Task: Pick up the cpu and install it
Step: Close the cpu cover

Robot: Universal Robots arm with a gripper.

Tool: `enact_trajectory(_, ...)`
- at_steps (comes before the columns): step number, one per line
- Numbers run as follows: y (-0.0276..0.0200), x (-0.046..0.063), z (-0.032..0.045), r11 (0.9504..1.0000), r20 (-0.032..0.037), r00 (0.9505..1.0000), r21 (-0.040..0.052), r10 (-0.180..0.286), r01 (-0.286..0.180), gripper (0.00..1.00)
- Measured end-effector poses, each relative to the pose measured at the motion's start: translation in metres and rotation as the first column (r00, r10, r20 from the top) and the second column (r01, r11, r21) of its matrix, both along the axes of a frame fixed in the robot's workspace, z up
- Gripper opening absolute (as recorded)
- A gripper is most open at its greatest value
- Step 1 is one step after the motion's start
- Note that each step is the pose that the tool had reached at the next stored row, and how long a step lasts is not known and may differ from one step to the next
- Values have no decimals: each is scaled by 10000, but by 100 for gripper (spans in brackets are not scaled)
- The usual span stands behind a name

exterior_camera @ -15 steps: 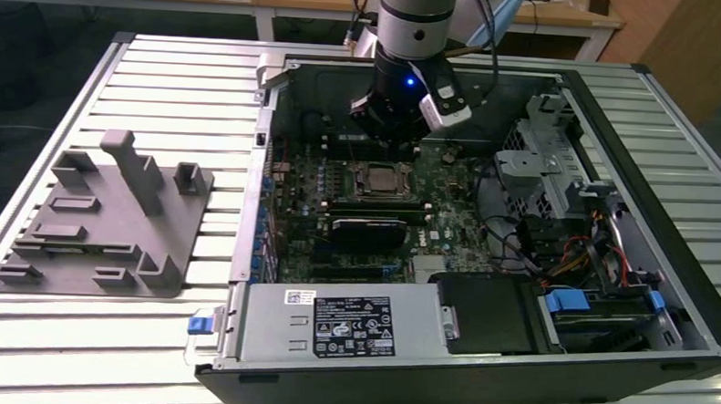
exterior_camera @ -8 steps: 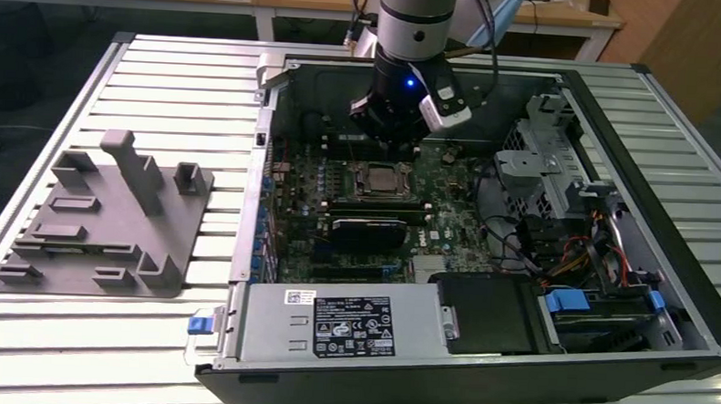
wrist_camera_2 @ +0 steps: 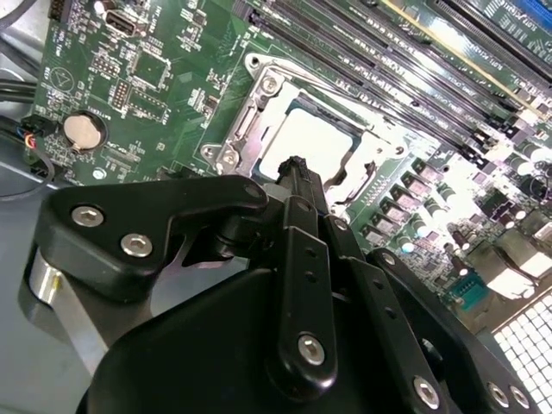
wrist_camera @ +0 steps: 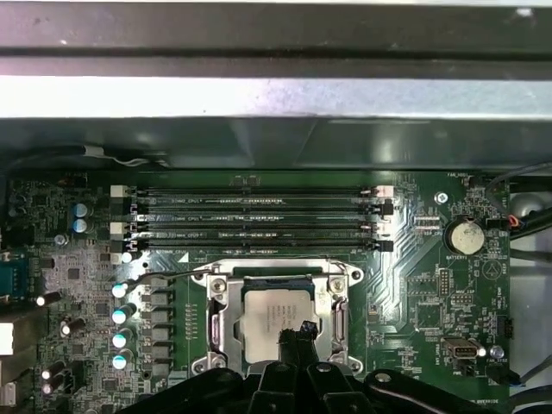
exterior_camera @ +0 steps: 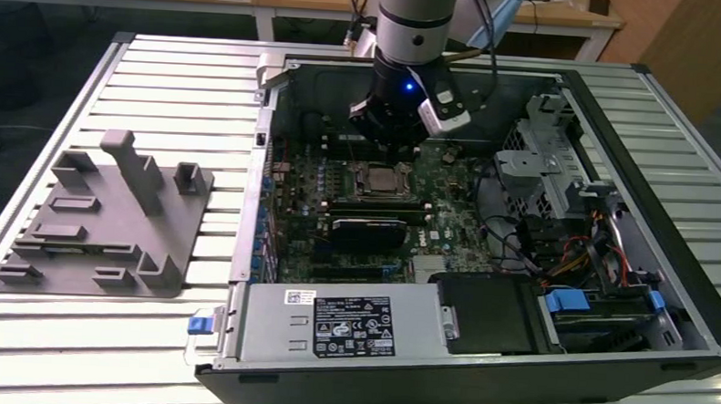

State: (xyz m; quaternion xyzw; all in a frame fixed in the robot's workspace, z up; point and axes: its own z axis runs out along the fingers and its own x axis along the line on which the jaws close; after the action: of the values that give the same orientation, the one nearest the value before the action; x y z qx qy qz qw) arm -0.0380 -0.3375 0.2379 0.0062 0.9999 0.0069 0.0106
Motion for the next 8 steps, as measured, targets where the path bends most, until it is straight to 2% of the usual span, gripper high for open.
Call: enact_trajectory(8, -2, -59, -35, 10000, 0, 10000, 0, -1, 1, 11)
